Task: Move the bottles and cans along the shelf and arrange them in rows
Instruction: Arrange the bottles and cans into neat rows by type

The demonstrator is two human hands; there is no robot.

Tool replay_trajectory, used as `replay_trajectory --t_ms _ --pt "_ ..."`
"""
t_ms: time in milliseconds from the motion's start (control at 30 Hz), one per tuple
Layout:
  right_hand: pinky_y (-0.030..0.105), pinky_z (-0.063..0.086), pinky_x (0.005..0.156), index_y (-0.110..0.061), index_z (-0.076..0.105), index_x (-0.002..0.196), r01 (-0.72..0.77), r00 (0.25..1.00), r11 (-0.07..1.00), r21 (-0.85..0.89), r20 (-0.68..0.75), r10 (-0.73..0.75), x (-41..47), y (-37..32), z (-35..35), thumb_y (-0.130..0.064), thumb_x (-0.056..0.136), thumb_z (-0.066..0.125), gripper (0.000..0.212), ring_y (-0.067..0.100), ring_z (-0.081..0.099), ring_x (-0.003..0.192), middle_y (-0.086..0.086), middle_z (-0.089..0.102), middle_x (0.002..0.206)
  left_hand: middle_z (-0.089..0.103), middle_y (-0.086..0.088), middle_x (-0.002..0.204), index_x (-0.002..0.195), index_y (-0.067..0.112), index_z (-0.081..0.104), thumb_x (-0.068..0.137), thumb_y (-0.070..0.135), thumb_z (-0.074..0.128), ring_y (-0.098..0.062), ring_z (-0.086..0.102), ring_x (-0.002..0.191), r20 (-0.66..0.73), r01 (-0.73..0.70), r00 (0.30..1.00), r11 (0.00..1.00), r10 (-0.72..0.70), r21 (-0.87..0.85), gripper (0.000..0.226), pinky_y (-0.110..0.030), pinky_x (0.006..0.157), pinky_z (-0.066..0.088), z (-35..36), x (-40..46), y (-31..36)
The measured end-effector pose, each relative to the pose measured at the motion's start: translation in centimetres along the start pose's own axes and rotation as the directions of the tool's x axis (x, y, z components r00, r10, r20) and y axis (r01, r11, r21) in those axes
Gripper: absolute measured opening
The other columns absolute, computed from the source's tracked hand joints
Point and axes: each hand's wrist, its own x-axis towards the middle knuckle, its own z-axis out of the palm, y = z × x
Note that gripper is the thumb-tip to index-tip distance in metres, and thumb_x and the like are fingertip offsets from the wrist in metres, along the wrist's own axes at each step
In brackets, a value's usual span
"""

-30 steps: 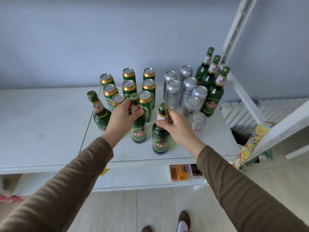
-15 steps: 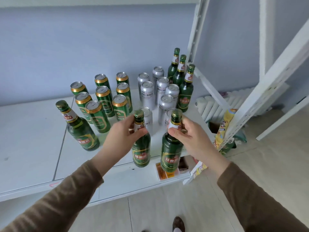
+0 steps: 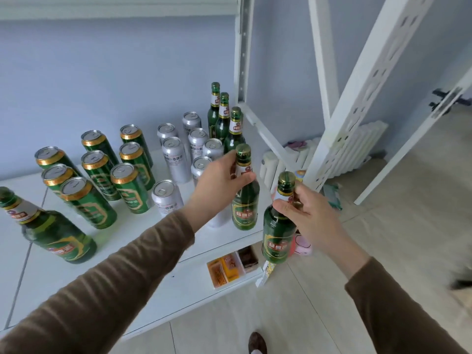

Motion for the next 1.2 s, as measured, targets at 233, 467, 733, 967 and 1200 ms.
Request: replay_trajectory --t_ms 233,467,733,967,1200 --pt "0.049 0.055 0.085 -0.03 0.058 0.105 0.055 0.998 0.993 0.103 0.004 -0.056 5.0 2.2 0.0 -0.043 0.093 0.065 0.019 0.012 0.068 0.09 -0.008 0.071 0.094 0.067 0.016 0.09 0.103 0.024 0.059 0.088 0.027 0.075 -0.002 0.064 0.086 -0.03 0.035 0.999 0.999 -0.035 0.014 0.021 -0.024 0.077 0.052 1.7 7.8 0.0" --pt "0.035 0.054 0.081 -0.027 0.059 0.103 0.042 0.999 0.977 0.207 -0.005 -0.042 8.6 2.9 1.6 -0.035 0.094 0.068 0.015 0.005 0.066 0.086 -0.011 0.07 0.09 0.071 0.008 0.097 0.107 0.017 0.062 0.087 0.025 0.077 -0.008 0.067 0.089 -0.023 0.112 0.993 0.993 -0.112 0.034 0.026 -0.026 0.078 0.052 2.6 12.2 -2.6" --pt "0.038 0.056 0.084 -0.024 0.061 0.107 0.011 1.0 0.973 0.228 -0.014 -0.008 11.3 3.6 3.0 -0.029 0.094 0.069 0.016 0.003 0.066 0.087 -0.014 0.07 0.09 0.067 0.01 0.095 0.104 0.023 0.058 0.088 0.024 0.075 -0.011 0.063 0.088 -0.008 0.123 0.992 0.991 -0.122 0.055 0.024 -0.012 0.067 0.041 2.6 13.4 -4.3" --pt "0.046 0.056 0.09 -0.028 0.06 0.109 0.006 1.0 0.975 0.221 0.019 -0.01 12.7 4.2 3.6 -0.035 0.094 0.067 0.018 0.009 0.069 0.095 -0.01 0.073 0.098 0.069 0.005 0.1 0.109 0.017 0.061 0.088 0.026 0.075 -0.014 0.065 0.091 -0.013 0.135 0.991 0.989 -0.134 0.058 0.027 -0.024 0.076 0.049 2.9 14.2 -5.3" --pt "0.043 0.056 0.094 -0.027 0.06 0.116 -0.005 0.999 0.972 0.237 0.048 -0.006 13.5 4.1 4.5 -0.034 0.095 0.067 0.023 0.007 0.068 0.1 -0.012 0.073 0.105 0.064 0.015 0.088 0.106 0.016 0.061 0.088 0.025 0.075 0.001 0.059 0.079 -0.003 0.107 0.994 0.991 -0.107 0.075 0.025 -0.014 0.067 0.044 2.9 14.6 -5.5"
